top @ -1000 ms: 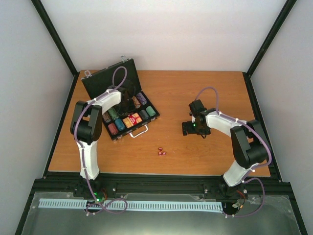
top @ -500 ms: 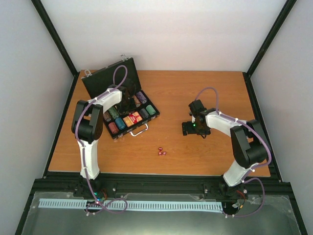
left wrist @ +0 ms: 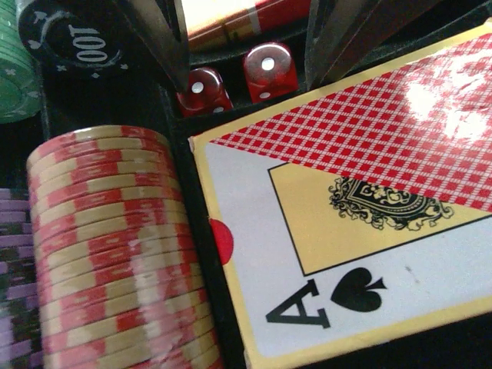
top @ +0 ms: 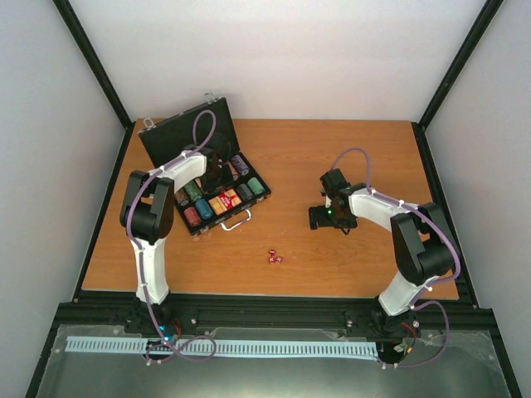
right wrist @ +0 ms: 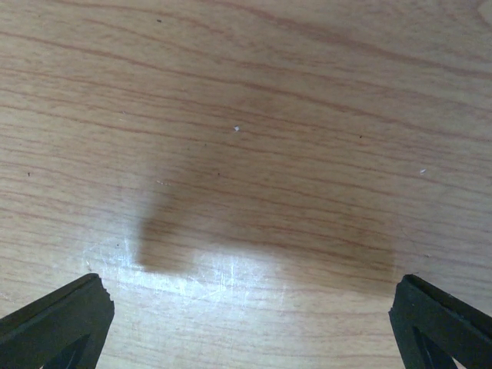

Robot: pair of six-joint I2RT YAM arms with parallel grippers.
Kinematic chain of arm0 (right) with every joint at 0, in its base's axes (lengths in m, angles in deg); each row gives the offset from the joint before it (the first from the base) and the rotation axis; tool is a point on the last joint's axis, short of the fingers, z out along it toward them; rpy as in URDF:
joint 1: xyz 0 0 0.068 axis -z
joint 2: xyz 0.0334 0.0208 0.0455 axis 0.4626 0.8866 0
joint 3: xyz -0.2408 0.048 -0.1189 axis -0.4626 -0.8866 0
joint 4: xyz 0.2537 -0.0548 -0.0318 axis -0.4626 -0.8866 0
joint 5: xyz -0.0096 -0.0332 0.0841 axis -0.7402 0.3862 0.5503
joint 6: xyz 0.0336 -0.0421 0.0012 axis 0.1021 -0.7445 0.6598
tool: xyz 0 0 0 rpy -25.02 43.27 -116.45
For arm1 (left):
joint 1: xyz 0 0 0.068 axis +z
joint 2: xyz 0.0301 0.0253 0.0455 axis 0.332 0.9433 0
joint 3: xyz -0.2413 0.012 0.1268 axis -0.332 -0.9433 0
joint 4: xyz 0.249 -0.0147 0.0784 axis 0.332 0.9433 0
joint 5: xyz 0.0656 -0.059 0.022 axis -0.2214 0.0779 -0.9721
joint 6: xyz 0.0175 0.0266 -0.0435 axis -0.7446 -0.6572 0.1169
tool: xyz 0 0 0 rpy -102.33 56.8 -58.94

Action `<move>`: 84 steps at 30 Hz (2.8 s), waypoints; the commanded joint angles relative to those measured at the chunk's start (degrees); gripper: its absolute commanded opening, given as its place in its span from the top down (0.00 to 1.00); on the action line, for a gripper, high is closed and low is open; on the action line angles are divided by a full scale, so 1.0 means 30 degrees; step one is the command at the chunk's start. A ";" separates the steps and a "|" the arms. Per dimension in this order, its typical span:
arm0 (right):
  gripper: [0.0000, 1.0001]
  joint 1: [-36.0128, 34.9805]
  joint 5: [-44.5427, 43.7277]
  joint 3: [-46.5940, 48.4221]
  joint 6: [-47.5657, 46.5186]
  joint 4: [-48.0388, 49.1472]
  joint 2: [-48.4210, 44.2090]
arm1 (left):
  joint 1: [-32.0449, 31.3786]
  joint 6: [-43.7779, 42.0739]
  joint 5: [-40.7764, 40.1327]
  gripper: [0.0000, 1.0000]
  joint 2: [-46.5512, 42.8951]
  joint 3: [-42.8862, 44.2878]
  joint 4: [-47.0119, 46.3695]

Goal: Pack up texas hold em set

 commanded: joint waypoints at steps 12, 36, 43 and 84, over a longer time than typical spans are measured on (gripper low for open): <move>0.00 -0.0036 0.0111 -0.0091 -0.0115 0.0211 -0.0014 | 0.0181 -0.1561 -0.1911 0.24 -0.3041 -0.1268 0.0409; 0.00 -0.0043 -0.0125 0.0023 0.0087 0.0136 -0.0088 | -1.0753 -0.3752 0.4044 0.24 -0.5252 -0.4814 0.0954; 0.00 -0.0043 -0.0165 -0.0222 -0.0069 0.0099 -0.0396 | -1.1539 -0.2954 0.3434 0.23 -0.3216 -0.4482 0.0090; 0.00 -0.0020 0.0359 -0.1170 0.0012 0.0903 -0.0429 | -1.1603 -0.0658 0.1265 0.69 -0.4284 -0.5326 0.2446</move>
